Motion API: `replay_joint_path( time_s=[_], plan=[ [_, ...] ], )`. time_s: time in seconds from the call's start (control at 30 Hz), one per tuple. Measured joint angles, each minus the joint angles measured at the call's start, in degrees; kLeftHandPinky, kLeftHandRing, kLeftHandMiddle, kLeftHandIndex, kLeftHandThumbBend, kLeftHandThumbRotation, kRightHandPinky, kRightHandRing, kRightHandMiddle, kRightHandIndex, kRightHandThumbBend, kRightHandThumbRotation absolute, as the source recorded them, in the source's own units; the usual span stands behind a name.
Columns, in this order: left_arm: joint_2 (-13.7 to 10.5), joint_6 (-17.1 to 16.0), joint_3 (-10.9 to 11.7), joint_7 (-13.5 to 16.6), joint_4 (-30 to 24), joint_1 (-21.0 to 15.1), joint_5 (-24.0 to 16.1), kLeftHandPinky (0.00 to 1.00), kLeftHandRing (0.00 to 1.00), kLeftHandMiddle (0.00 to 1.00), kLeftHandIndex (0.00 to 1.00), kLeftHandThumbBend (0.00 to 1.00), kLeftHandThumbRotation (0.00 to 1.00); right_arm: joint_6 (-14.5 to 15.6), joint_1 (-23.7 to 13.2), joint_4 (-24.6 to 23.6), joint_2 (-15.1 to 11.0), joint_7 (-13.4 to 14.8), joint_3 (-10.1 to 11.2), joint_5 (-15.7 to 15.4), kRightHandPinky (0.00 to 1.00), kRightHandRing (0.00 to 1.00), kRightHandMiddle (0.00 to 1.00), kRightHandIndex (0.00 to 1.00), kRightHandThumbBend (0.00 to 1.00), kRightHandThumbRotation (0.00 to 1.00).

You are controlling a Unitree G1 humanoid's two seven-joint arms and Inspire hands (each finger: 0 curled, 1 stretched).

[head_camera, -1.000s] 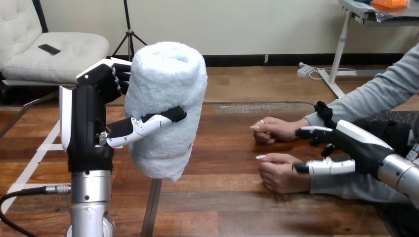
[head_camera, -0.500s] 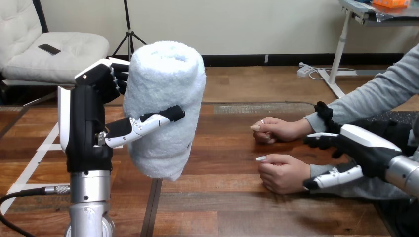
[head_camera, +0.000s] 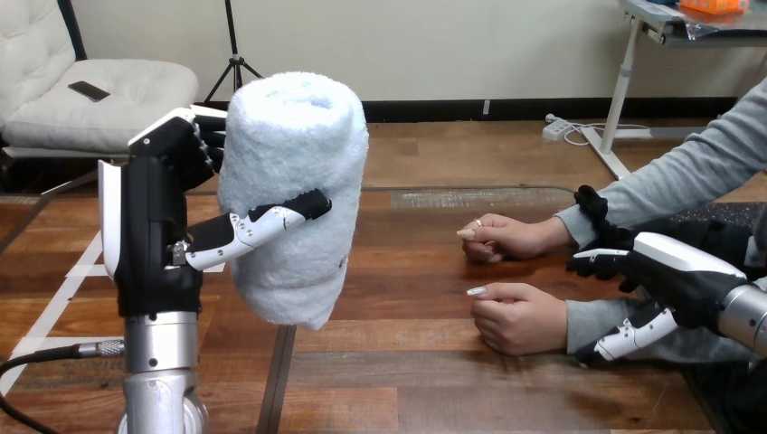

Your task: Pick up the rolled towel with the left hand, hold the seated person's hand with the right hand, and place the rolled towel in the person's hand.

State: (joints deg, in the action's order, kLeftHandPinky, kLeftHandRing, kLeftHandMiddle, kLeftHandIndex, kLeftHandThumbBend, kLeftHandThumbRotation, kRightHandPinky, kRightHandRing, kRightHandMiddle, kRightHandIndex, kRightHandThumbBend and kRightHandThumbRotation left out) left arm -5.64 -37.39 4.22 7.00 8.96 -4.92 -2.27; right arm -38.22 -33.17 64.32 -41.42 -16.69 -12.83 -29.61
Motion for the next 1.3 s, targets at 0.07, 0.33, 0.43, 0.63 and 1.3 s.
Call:
replay_joint_path(
  time_s=[0.07, 0.33, 0.43, 0.63, 1.3],
  plan=[
    [0.0, 0.0, 0.1, -0.1, 0.0, 0.0, 0.0, 0.29, 0.33, 0.38, 0.41, 0.70, 0.00, 0.0, 0.0, 0.0, 0.0, -0.1, -0.2, 0.0, 0.85, 0.88, 0.88, 0.88, 1.00, 0.29],
    [0.0, -0.1, 0.6, -0.6, 0.0, 0.0, 0.7, 0.29, 0.33, 0.38, 0.41, 0.70, 0.00, 0.2, 0.0, 0.0, 0.2, -0.1, -0.5, 0.0, 0.79, 0.86, 0.88, 0.87, 1.00, 0.17],
    [0.0, -0.1, 0.8, -0.8, 0.1, 0.0, 0.9, 0.29, 0.33, 0.38, 0.41, 0.70, 0.00, 0.8, 0.0, 0.0, 0.3, -0.1, -0.5, 0.0, 0.76, 0.85, 0.88, 0.87, 1.00, 0.14],
    [0.0, -0.1, 1.2, -1.1, 0.1, 0.0, 1.7, 0.29, 0.33, 0.38, 0.41, 0.71, 0.00, 2.2, 0.0, 0.0, 0.4, 0.1, -0.7, 0.0, 0.69, 0.80, 0.86, 0.85, 1.00, 0.09],
    [0.0, -0.7, 1.5, -1.5, 1.2, 0.0, 2.0, 0.29, 0.33, 0.39, 0.41, 0.72, 0.00, 4.3, 0.0, -0.1, 0.5, 2.2, -2.7, -1.0, 0.63, 0.75, 0.83, 0.82, 1.00, 0.09]
  ],
)
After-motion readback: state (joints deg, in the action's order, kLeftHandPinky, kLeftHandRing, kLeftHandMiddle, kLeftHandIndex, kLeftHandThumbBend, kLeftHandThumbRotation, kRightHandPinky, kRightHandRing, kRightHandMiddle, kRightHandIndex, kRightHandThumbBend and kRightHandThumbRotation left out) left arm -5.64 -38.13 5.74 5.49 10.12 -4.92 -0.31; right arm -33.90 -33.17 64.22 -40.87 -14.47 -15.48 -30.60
